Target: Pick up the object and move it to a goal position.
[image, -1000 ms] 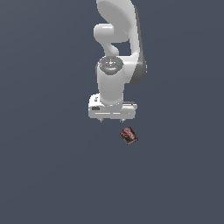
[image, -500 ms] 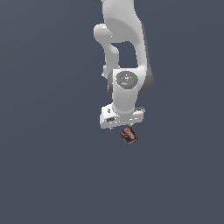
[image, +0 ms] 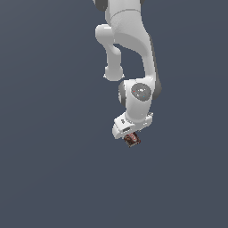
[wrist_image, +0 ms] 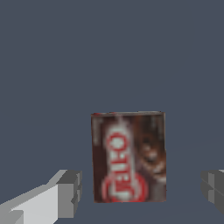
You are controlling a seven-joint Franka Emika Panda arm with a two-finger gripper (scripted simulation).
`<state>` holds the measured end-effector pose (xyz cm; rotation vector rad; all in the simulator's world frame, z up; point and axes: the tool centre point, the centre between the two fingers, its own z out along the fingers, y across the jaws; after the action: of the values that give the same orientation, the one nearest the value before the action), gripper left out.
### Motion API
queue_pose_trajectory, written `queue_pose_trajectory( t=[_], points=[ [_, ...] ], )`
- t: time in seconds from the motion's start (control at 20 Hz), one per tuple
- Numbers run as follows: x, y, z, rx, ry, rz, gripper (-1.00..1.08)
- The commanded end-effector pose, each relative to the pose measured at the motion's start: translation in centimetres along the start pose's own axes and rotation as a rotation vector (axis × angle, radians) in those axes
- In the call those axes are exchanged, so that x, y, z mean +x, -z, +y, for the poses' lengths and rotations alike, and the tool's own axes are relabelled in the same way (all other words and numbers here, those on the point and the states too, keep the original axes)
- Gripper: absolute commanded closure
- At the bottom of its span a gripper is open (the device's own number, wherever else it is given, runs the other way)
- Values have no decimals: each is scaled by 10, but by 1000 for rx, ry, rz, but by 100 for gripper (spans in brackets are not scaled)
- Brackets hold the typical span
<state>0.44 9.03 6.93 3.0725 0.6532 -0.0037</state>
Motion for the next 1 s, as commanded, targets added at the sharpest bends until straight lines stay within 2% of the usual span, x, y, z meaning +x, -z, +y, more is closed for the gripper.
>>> queue_pose_trajectory(
  t=[0.0,0.3,0.95],
  points=[
    [2,-3,-3,0,19,2,-92],
    [1,-8,-3,0,14,1,-92],
    [2,-53,-3,0,20,2,-92]
  ],
)
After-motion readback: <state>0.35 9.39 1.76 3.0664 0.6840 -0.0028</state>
